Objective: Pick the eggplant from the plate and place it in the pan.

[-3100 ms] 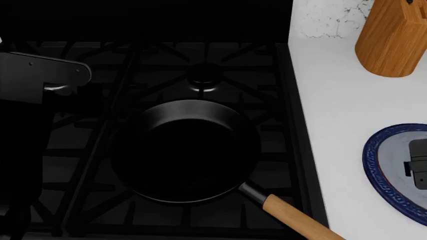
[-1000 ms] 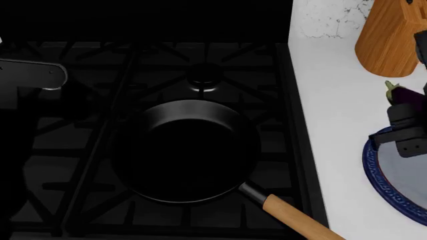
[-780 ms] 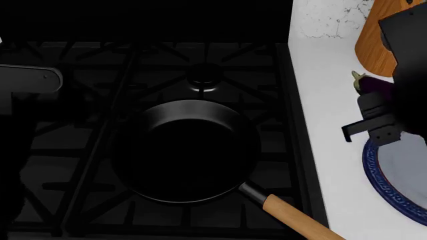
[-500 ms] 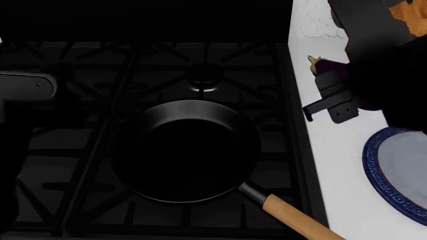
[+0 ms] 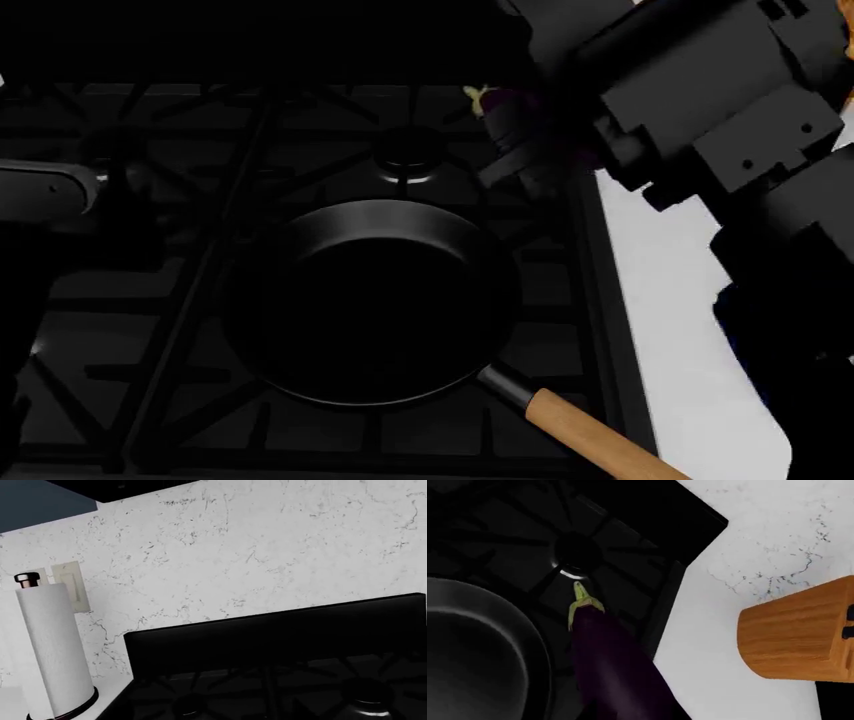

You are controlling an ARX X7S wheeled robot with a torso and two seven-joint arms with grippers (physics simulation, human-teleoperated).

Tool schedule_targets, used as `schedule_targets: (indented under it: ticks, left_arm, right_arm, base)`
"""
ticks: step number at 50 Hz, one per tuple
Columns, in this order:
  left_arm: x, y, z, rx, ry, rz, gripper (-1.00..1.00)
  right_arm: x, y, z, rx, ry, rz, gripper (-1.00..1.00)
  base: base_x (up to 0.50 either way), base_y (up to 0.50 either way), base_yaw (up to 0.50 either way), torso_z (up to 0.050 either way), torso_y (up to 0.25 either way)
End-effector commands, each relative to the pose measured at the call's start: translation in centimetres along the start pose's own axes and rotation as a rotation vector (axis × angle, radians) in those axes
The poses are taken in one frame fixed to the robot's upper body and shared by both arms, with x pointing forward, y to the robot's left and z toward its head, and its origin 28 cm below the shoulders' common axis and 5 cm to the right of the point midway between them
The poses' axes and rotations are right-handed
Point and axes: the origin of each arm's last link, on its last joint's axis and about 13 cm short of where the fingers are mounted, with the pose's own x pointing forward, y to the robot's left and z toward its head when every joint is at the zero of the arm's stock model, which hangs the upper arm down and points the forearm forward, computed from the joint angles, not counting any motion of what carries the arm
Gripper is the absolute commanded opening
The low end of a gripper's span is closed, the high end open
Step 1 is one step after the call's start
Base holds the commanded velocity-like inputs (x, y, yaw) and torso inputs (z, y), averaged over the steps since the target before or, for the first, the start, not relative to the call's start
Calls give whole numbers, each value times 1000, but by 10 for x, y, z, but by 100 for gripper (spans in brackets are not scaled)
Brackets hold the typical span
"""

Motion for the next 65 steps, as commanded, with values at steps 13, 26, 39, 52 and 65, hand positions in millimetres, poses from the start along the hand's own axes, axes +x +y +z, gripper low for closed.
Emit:
schedule_targets:
  ticks: [13, 26, 39, 52, 65]
  left_arm:
    - [-1, 7, 2, -17, 1, 13, 100]
    - [0, 10, 1, -24, 8, 28, 100]
    - [0, 11, 1, -26, 9, 30, 100]
    - [-1, 11, 0, -25, 11, 29, 100]
    - [-1, 11, 0, -22, 12, 33, 100]
  right_arm:
    - [25, 37, 34, -153, -49, 194, -100]
    - [25, 66, 31, -219, -79, 253, -100]
    - [14, 75, 22, -214, -128, 282, -100]
    - [17, 88, 7, -214, -135, 307, -100]
    - [16, 98, -7, -204, -156, 319, -100]
  base:
    - [0, 0, 0, 0, 0]
    - [0, 0, 0, 0, 0]
    - [0, 0, 0, 0, 0]
    - [0, 0, 0, 0, 0]
    - [0, 0, 0, 0, 0]
